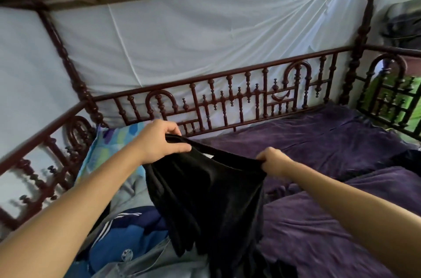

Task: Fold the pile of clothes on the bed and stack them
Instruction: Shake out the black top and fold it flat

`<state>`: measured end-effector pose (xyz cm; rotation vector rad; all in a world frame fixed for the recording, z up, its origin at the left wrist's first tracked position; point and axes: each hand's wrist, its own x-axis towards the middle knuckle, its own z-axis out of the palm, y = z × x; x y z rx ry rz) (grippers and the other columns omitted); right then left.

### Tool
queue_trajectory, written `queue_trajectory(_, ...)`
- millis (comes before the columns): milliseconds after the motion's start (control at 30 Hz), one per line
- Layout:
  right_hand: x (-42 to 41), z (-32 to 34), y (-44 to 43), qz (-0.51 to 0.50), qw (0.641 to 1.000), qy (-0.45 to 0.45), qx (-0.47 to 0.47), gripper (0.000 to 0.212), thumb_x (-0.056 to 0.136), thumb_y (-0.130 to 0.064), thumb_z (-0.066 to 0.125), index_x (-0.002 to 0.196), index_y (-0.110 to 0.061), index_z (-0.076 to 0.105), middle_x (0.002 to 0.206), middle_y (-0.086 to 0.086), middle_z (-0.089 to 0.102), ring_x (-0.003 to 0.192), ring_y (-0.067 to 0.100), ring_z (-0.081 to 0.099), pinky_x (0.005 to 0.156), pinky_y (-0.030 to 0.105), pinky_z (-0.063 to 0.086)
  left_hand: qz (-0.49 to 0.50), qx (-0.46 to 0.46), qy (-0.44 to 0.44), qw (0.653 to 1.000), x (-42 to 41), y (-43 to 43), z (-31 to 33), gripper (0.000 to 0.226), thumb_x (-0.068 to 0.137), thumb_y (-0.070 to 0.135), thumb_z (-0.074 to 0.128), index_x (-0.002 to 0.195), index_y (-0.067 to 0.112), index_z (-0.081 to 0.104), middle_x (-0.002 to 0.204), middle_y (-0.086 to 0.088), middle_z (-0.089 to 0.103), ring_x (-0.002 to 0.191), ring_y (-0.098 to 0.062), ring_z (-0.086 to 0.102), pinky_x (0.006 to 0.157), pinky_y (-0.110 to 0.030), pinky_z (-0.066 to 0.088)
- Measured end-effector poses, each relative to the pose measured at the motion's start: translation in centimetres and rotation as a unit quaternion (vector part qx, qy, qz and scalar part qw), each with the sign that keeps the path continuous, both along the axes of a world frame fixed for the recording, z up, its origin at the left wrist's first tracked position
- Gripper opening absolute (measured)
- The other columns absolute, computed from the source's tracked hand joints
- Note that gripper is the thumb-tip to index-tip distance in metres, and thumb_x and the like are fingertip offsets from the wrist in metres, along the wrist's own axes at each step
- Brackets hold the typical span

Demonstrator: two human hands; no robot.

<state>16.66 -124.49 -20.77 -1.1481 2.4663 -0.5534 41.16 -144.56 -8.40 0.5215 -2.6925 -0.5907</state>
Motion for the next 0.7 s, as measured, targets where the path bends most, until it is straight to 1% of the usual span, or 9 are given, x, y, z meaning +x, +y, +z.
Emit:
queue_trajectory(67, -1.4, 3.8, 0.4, -0.014, 0.995, -0.029, -0.092, 0.018, 0.079, 0.003, 0.054, 0.070, -0.006, 0.067, 0.071, 0.009, 0.063, 0.072, 0.022, 0.060, 0.066, 0.034, 0.050, 0.046, -0.038, -0.059, 0.996, 1.6, -1.3, -1.8, 0.024, 0.071, 0.035, 0.082, 0.061, 0.033, 0.060, 0.061, 0.009, 0.061, 0.065, -0.009, 0.061, 0.058, -0.028, 0.041)
queue_trajectory(167, -1.7, 9.1, 1.4, -0.014, 0.978, -0.082, -0.194, 0.019, 0.083, -0.001, 0.059, 0.074, -0.011, 0.073, 0.076, 0.013, 0.068, 0.071, 0.018, 0.060, 0.067, 0.029, 0.049, 0.112, -0.064, -0.042, 0.991, 2.4, -3.2, -3.3, 0.036, 0.075, 0.022, 0.079, 0.052, 0.028, 0.053, 0.054, 0.005, 0.054, 0.064, -0.022, 0.061, 0.053, -0.027, 0.033)
queue_trajectory(300, 0.7, 12.7, 3.7, 0.010, 0.954, -0.101, -0.283, 0.022, 0.085, -0.022, 0.053, 0.087, -0.008, 0.070, 0.086, 0.028, 0.063, 0.075, 0.033, 0.057, 0.073, 0.047, 0.050, 0.193, 0.029, 0.136, 0.971, 1.8, -4.1, -3.3, 0.015, 0.087, 0.021, 0.067, 0.075, 0.012, 0.064, 0.069, -0.009, 0.062, 0.073, -0.030, 0.062, 0.060, -0.030, 0.036)
queue_trajectory(367, 2.5, 13.7, 5.1, 0.021, 0.942, -0.044, -0.331, 0.040, 0.088, -0.042, 0.051, 0.086, -0.004, 0.063, 0.079, 0.028, 0.059, 0.067, 0.037, 0.055, 0.064, 0.048, 0.049, 0.207, 0.064, 0.217, 0.952, 0.9, -4.0, -2.6, 0.015, 0.092, 0.019, 0.059, 0.090, 0.005, 0.065, 0.081, -0.017, 0.065, 0.082, -0.035, 0.063, 0.065, -0.032, 0.039)
queue_trajectory(467, 4.9, 15.2, 8.1, 0.078, 0.942, 0.100, -0.312, 0.053, 0.079, -0.074, 0.054, 0.074, -0.022, 0.057, 0.059, -0.008, 0.053, 0.052, 0.005, 0.048, 0.049, 0.023, 0.038, 0.177, -0.037, 0.251, 0.951, -0.4, -3.5, -1.0, 0.021, 0.096, 0.017, 0.052, 0.105, 0.001, 0.062, 0.097, -0.025, 0.066, 0.094, -0.041, 0.061, 0.072, -0.038, 0.042)
queue_trajectory(533, 5.9, 16.1, 9.8, 0.085, 0.942, 0.183, -0.268, 0.036, 0.071, -0.076, 0.060, 0.074, -0.040, 0.057, 0.065, -0.021, 0.058, 0.057, 0.000, 0.053, 0.052, 0.016, 0.037, 0.159, -0.143, 0.244, 0.946, -1.1, -3.1, 0.4, 0.022, 0.096, 0.020, 0.052, 0.105, 0.002, 0.060, 0.096, -0.030, 0.065, 0.091, -0.047, 0.061, 0.072, -0.046, 0.044)
queue_trajectory(567, 6.0, 16.4, 10.5, 0.077, 0.939, 0.204, -0.268, 0.032, 0.070, -0.072, 0.062, 0.073, -0.040, 0.059, 0.063, -0.019, 0.058, 0.057, -0.001, 0.053, 0.052, 0.016, 0.037, 0.161, -0.201, 0.238, 0.937, -1.4, -2.9, 1.2, 0.023, 0.096, 0.023, 0.051, 0.103, 0.002, 0.059, 0.091, -0.032, 0.064, 0.086, -0.050, 0.060, 0.069, -0.047, 0.044)
queue_trajectory(633, 5.8, 16.7, 11.7, 0.044, 0.932, 0.187, -0.306, 0.037, 0.075, -0.061, 0.063, 0.067, -0.025, 0.061, 0.052, -0.012, 0.052, 0.048, 0.002, 0.049, 0.048, 0.017, 0.036, 0.157, -0.283, 0.233, 0.917, -2.1, -2.6, 3.0, 0.028, 0.096, 0.029, 0.047, 0.098, 0.003, 0.057, 0.086, -0.033, 0.061, 0.078, -0.052, 0.059, 0.063, -0.047, 0.043)
queue_trajectory(700, 5.4, 16.7, 12.9, 0.027, 0.925, 0.111, -0.363, 0.040, 0.084, -0.047, 0.067, 0.058, -0.019, 0.055, 0.045, -0.013, 0.043, 0.041, 0.001, 0.040, 0.042, 0.015, 0.031, 0.141, -0.312, 0.235, 0.910, -3.4, -2.1, 4.6, 0.031, 0.092, 0.031, 0.039, 0.097, 0.004, 0.054, 0.089, -0.031, 0.060, 0.079, -0.052, 0.058, 0.063, -0.047, 0.042)
